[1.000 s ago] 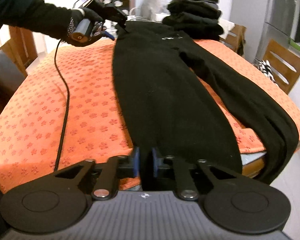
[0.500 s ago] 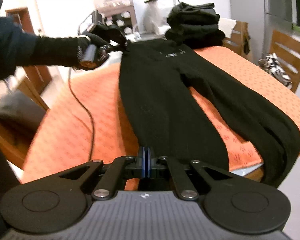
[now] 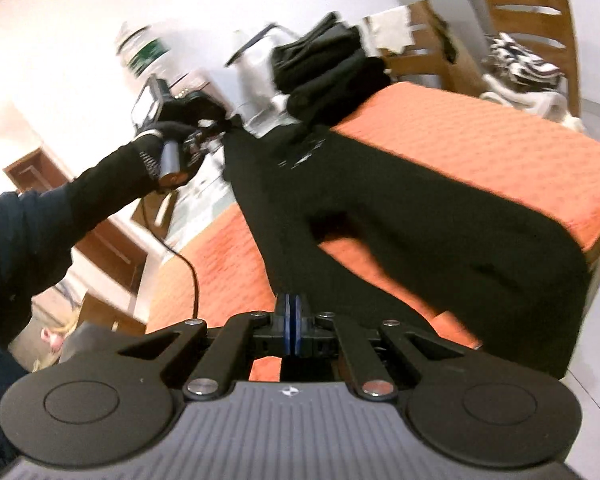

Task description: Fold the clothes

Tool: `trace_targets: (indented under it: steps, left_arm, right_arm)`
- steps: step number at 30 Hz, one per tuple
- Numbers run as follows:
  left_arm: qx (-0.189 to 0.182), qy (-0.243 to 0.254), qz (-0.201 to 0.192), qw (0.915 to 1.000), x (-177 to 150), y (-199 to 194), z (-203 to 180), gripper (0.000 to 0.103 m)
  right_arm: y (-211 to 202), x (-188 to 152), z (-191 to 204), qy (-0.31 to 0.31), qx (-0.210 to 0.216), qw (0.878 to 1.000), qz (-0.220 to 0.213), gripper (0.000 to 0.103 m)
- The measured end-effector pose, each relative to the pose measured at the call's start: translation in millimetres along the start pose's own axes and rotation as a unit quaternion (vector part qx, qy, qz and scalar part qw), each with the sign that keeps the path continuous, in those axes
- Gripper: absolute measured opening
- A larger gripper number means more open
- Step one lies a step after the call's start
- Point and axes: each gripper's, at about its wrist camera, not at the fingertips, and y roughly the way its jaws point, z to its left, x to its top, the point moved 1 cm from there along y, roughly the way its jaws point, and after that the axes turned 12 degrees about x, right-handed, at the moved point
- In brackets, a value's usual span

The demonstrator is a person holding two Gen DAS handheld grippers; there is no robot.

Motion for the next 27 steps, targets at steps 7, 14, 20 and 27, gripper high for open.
trace_targets:
  steps: [7, 14, 20, 27]
  left_arm:
    - [0.044, 0.043, 0.007, 0.9981, -11, 40, -81, 0.006]
    - [0.092, 0.070, 0.023, 0.9930, -27, 86, -134, 0.007]
    - [0.120, 0.076, 0.038, 0.9892, -35, 117, -150, 0.007]
    - [0.136, 0.104, 0.032, 0.9848, -43, 133, -168, 0.015]
  right_arm:
    - [-8, 37, -92, 0.081, -0.012, 0.997, -0.004, 0.003]
    - [6, 61, -163, 0.122, -0.034, 0.991, 0.038, 0.003]
    - [13, 74, -189, 0.133, -0.031, 0.989, 0.062, 0.003]
    - [9, 85, -202, 0.140, -0.032, 0.987, 0.067, 0.002]
